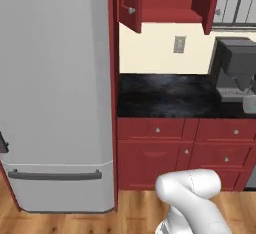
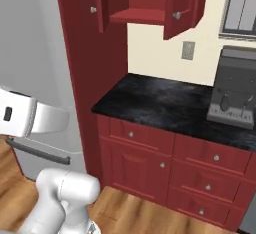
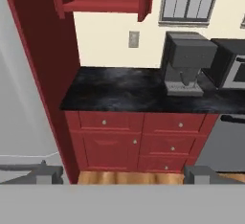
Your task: Close all open cabinet doors.
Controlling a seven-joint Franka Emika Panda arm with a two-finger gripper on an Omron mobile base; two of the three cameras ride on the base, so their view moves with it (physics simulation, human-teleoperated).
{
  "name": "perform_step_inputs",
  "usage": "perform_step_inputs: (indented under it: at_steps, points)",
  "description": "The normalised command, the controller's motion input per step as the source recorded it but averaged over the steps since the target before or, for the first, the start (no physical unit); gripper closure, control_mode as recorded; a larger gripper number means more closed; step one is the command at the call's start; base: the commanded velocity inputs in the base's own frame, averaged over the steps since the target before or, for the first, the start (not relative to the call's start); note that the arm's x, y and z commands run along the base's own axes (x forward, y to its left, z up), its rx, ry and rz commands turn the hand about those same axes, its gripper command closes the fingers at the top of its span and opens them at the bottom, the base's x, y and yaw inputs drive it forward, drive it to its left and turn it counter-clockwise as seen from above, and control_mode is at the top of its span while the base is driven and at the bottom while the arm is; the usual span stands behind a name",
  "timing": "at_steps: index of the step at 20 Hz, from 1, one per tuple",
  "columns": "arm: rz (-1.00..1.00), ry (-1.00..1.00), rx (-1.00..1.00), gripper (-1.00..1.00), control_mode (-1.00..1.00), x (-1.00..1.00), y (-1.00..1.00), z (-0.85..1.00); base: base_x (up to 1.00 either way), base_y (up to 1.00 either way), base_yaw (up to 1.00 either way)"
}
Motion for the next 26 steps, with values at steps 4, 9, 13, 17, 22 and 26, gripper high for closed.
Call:
perform_step_inputs:
  at_steps: [4,9,13,17,22,26]
  points:
    - [0.0,0.0,0.0,-1.0,1.0,0.0,0.0,0.0,0.9,0.11,-0.33]
    - [0.0,0.0,0.0,-1.0,1.0,0.0,0.0,0.0,0.71,0.0,-0.16]
    - [0.0,0.0,0.0,-1.0,1.0,0.0,0.0,0.0,0.72,0.05,-0.01]
    - [0.0,0.0,0.0,-1.0,1.0,0.0,0.0,0.0,0.69,0.0,0.0]
    - [0.0,0.0,0.0,-1.0,1.0,0.0,0.0,0.0,0.32,0.17,0.0]
    - [0.0,0.0,0.0,-1.0,1.0,0.0,0.0,0.0,0.02,0.09,-0.14]
